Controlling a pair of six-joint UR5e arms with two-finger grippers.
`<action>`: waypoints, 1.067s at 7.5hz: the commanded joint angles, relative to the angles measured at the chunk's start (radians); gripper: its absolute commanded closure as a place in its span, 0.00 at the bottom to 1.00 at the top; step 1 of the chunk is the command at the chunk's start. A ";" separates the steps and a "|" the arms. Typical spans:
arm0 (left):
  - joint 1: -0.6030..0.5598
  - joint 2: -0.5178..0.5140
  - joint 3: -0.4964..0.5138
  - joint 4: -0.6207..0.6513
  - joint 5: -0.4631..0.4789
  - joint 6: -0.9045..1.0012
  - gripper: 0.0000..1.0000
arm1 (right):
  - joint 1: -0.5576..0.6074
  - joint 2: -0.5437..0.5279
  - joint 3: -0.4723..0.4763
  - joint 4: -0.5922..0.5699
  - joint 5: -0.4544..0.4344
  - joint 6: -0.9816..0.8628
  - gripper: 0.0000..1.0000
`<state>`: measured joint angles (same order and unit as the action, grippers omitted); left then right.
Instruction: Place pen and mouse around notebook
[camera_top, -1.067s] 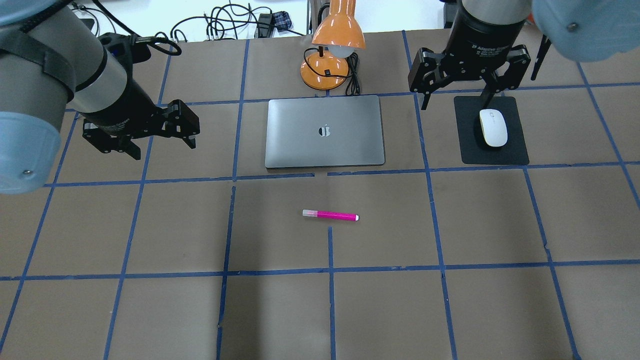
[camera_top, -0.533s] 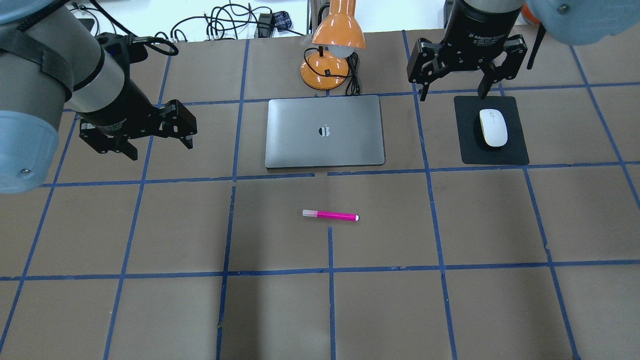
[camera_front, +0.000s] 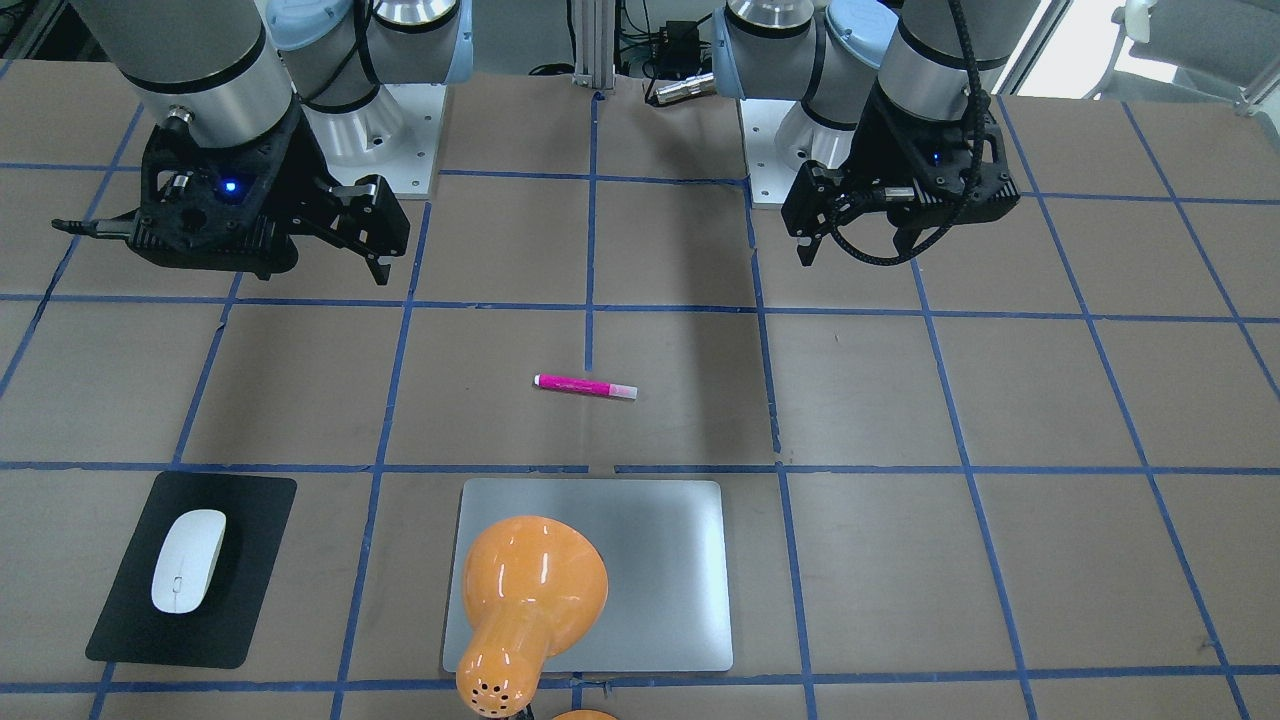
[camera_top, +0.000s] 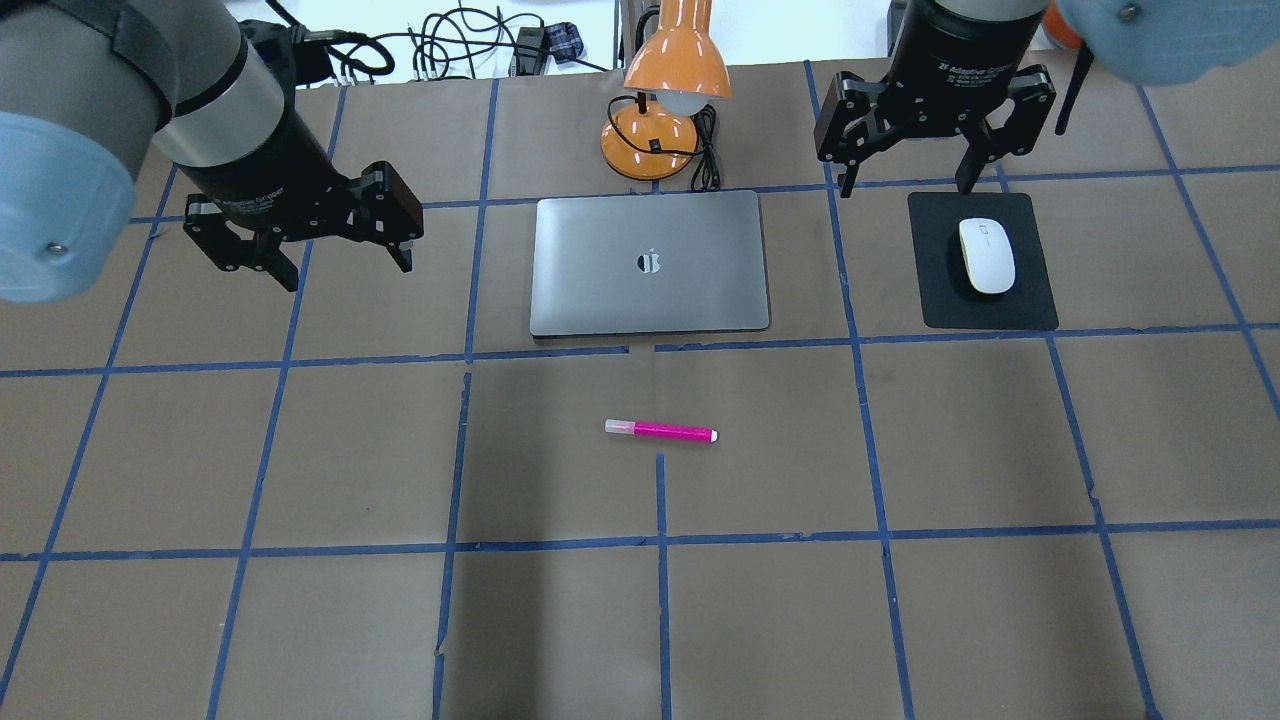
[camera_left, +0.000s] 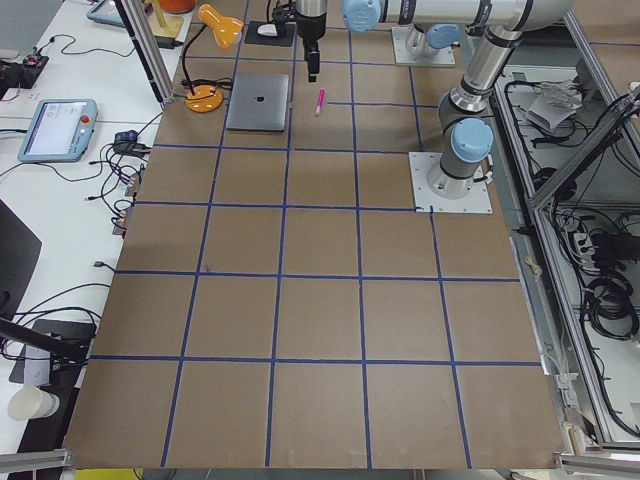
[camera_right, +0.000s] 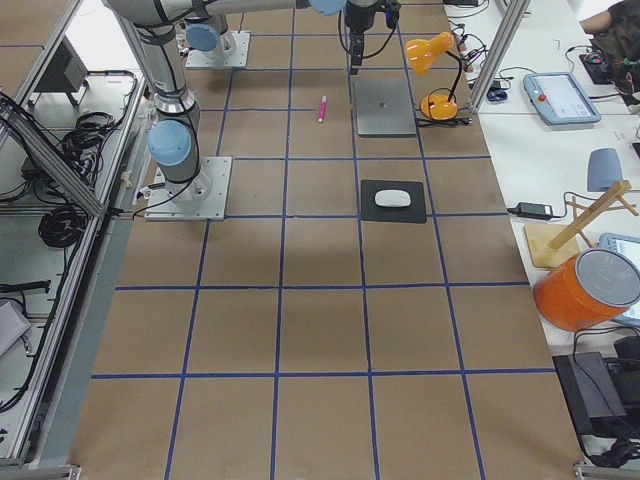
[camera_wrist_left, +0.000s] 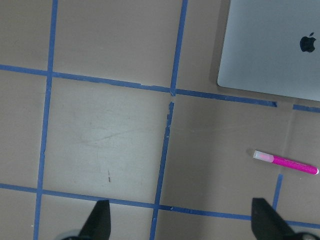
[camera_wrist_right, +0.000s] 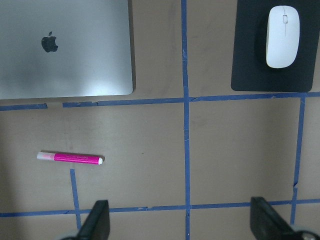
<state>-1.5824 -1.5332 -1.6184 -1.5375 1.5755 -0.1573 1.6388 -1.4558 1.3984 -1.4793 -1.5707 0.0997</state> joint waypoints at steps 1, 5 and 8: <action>0.005 -0.018 0.044 -0.013 0.003 0.006 0.00 | 0.000 0.000 -0.001 -0.001 -0.002 0.000 0.00; 0.002 -0.013 0.028 -0.007 0.001 0.009 0.00 | -0.002 0.000 0.001 -0.001 0.000 0.000 0.00; 0.002 -0.015 0.028 -0.003 -0.003 -0.002 0.00 | -0.002 0.000 0.001 0.001 -0.002 0.000 0.00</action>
<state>-1.5811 -1.5471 -1.5916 -1.5420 1.5736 -0.1590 1.6368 -1.4557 1.3986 -1.4789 -1.5716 0.0997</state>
